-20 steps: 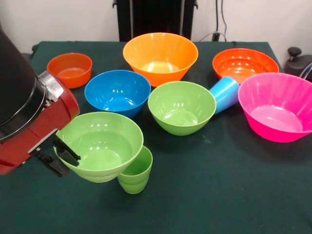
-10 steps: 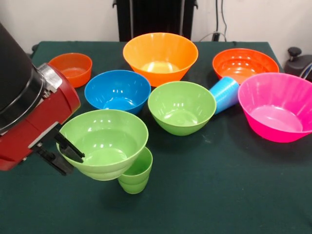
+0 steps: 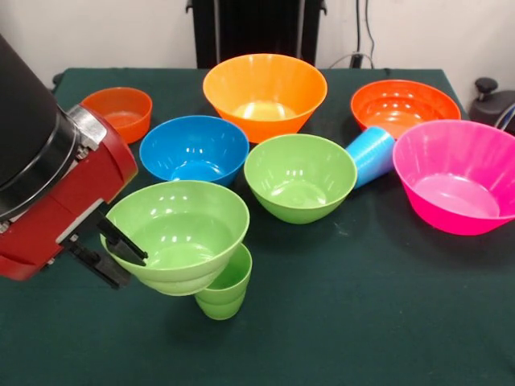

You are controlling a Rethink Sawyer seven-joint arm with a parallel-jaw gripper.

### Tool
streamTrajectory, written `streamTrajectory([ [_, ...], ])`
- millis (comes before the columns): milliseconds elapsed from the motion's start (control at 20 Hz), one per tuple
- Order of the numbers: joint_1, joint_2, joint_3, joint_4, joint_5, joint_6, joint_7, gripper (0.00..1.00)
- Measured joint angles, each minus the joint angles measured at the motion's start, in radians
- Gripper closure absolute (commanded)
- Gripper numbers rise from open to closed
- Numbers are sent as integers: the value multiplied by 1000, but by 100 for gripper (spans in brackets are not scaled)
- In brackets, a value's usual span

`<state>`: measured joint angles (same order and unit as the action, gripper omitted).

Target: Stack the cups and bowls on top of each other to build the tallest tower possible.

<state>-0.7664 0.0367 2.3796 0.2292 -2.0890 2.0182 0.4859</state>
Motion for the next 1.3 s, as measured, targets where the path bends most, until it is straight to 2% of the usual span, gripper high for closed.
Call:
streamTrajectory([
  [200,1,1,-30,3,43,0,0,100],
  [650,0,3,-140,53,209,0,0,100],
  [1300,11,0,-300,119,382,0,1,100],
])
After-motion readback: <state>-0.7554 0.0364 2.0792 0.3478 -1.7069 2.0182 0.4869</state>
